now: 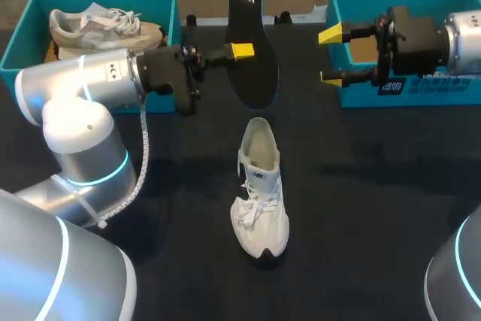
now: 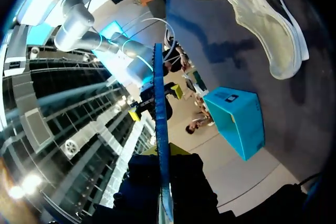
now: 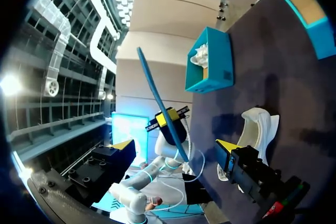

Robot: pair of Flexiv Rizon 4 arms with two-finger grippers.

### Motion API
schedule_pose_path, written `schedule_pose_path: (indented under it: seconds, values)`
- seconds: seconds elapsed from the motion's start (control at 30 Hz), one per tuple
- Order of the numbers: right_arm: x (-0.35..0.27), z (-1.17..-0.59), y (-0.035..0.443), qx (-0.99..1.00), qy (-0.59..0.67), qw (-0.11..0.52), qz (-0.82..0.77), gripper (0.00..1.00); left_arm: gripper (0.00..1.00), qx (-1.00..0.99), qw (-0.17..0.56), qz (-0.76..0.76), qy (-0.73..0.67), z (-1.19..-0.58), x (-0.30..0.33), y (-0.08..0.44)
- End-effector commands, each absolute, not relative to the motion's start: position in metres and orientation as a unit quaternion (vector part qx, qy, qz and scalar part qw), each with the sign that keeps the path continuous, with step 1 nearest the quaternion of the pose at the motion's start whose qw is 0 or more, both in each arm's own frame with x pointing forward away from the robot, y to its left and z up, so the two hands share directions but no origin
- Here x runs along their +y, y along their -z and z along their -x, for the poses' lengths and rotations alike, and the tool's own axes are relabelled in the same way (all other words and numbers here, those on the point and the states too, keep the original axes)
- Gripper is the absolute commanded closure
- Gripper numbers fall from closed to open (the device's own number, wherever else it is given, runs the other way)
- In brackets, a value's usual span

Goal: Take the shoe out of the shoebox, open the shoe tongue, remove and reinsert the insole, then place the shoe into the shoebox

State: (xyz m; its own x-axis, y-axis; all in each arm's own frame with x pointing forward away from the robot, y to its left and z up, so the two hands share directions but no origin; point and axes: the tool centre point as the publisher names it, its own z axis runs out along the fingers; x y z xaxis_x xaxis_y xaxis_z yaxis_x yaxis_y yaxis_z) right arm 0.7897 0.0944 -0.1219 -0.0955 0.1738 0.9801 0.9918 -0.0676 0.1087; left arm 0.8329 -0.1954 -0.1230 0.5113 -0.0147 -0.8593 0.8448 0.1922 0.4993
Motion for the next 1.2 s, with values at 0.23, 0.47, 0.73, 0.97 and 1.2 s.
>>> schedule_pose_path:
  seconds: [0.23, 0.47, 0.73, 0.97, 1.2]
  values:
    - [0.107, -0.791, 0.125, -0.557, 0.499, 0.402, 0.528, 0.0, 1.0, 0.388, 0.665, -0.551, 0.321, -0.832, -0.197, 0.12]
    - [0.117, -0.791, 0.124, -0.583, 0.509, 0.375, 0.511, 0.0, 1.0, 0.402, 0.66, -0.548, 0.321, -0.836, -0.203, 0.128]
    - [0.129, -0.789, 0.124, -0.608, 0.526, 0.354, 0.477, 0.0, 1.0, 0.411, 0.654, -0.545, 0.325, -0.837, -0.213, 0.132]
    - [0.136, -0.788, 0.13, -0.611, 0.522, 0.357, 0.476, 0.0, 1.0, 0.417, 0.652, -0.54, 0.331, -0.839, -0.22, 0.132]
    - [0.141, -0.788, 0.133, -0.611, 0.521, 0.362, 0.474, 0.09, 1.0, 0.417, 0.648, -0.539, 0.34, -0.838, -0.23, 0.132]
